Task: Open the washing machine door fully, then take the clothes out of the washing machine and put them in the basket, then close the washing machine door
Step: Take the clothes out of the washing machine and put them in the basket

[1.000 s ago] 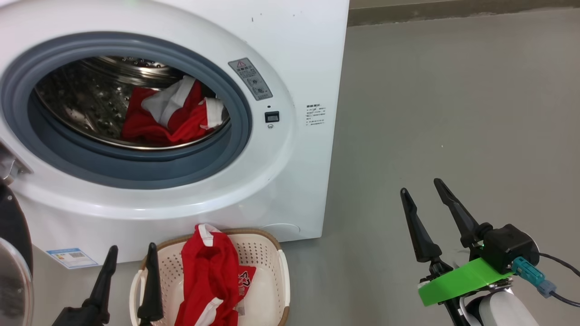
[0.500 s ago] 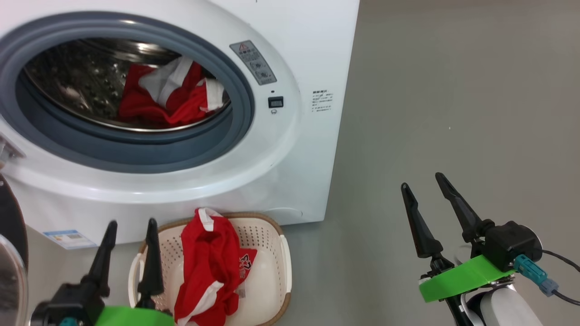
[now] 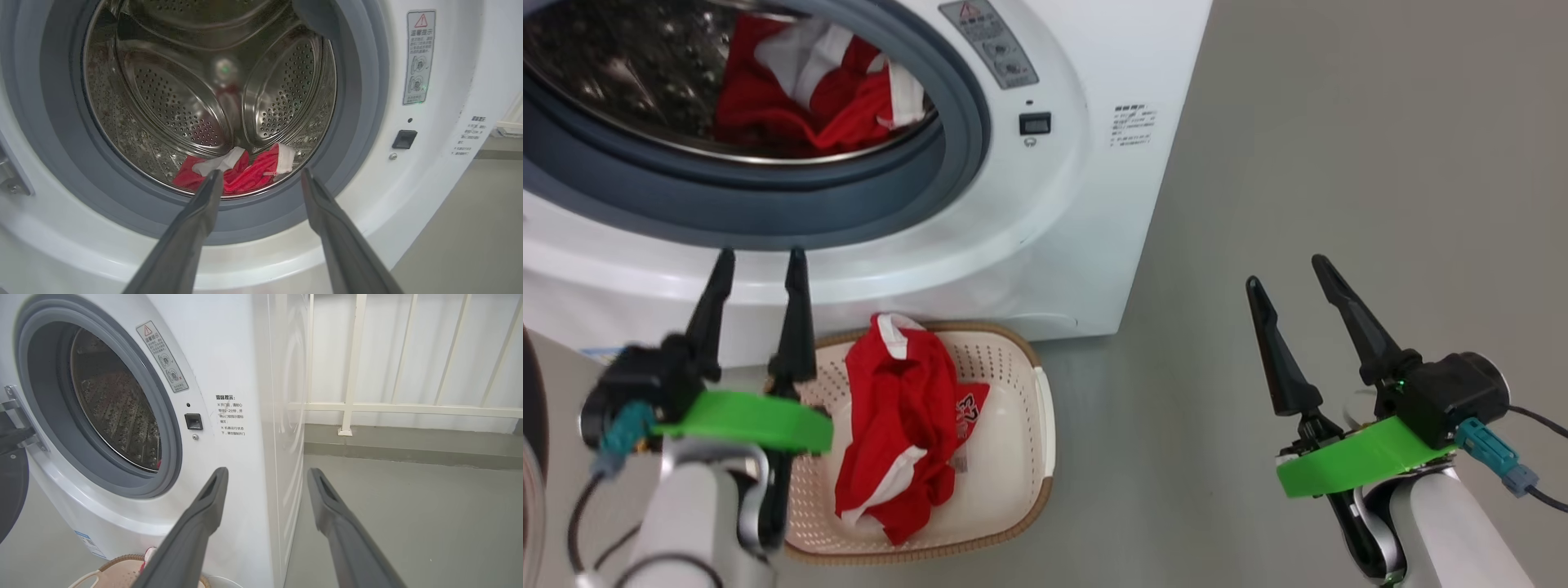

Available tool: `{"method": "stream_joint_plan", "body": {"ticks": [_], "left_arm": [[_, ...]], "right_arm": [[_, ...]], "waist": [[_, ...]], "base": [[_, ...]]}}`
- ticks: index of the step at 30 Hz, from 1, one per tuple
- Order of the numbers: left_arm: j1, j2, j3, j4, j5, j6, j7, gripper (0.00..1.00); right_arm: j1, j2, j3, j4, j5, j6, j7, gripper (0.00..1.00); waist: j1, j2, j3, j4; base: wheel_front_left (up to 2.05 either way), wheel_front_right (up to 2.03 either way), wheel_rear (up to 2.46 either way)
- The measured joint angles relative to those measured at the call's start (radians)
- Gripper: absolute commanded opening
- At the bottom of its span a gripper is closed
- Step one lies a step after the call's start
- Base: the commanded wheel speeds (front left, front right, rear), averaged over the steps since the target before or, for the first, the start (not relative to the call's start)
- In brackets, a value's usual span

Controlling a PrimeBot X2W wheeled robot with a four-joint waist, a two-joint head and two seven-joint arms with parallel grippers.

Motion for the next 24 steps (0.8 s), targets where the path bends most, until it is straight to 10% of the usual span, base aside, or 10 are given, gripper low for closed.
{"method": "stream_joint_plan", "body": {"ticks": [24], "left_arm": [[-0.606,0.114,-0.106,0.492,-0.047,-0.011,-0.002,1.00]], "right_arm": [[-0.121,-0.002,0.007,-0.057,-0.010,0.000,0.000,1.00]], "waist": [[0.0000,0.0000,0.261,-0.032]], "base": [[0.00,0.00,0.00]]}}
